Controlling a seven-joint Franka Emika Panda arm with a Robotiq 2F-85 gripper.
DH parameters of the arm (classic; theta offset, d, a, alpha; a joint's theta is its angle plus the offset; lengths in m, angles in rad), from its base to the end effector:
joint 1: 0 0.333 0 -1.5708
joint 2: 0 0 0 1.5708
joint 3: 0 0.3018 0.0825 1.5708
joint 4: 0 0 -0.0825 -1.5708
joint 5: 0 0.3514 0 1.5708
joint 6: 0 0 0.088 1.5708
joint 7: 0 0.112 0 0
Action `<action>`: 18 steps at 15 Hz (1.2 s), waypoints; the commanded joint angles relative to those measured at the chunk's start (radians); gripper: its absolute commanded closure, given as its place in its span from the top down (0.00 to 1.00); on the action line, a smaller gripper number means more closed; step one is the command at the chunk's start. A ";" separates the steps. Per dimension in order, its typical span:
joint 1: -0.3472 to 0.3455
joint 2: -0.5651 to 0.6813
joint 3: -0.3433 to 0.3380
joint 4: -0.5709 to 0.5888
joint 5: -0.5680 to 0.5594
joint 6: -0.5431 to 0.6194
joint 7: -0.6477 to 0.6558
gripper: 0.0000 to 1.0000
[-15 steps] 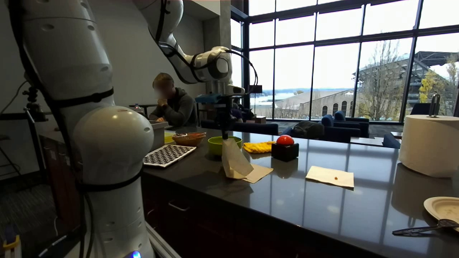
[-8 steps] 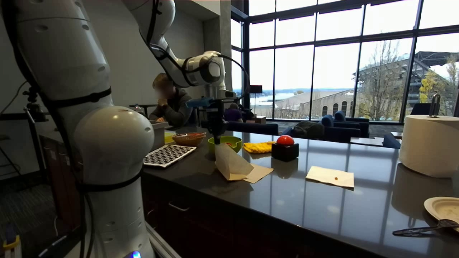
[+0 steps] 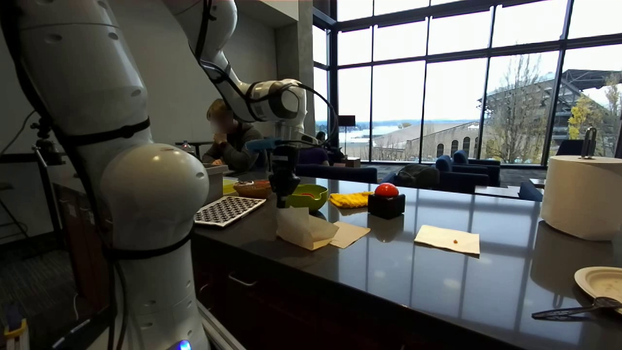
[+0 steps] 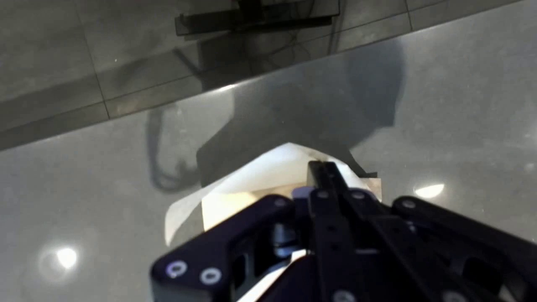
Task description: Pick up one white paper napkin and unfold it onto the table
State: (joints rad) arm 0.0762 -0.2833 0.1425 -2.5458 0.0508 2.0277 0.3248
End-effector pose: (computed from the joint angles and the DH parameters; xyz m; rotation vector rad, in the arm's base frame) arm 0.3684 0.0838 0.3547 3.0537 -0.2207 -0.3525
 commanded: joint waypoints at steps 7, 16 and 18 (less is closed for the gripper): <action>-0.034 0.008 -0.078 -0.028 0.183 -0.231 -0.033 0.00; -0.074 -0.040 -0.110 0.041 0.192 -0.109 -0.039 0.00; -0.077 -0.056 -0.111 0.064 0.188 -0.084 -0.035 0.00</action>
State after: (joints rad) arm 0.0061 -0.2945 0.0383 -2.5024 0.2196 1.9229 0.2978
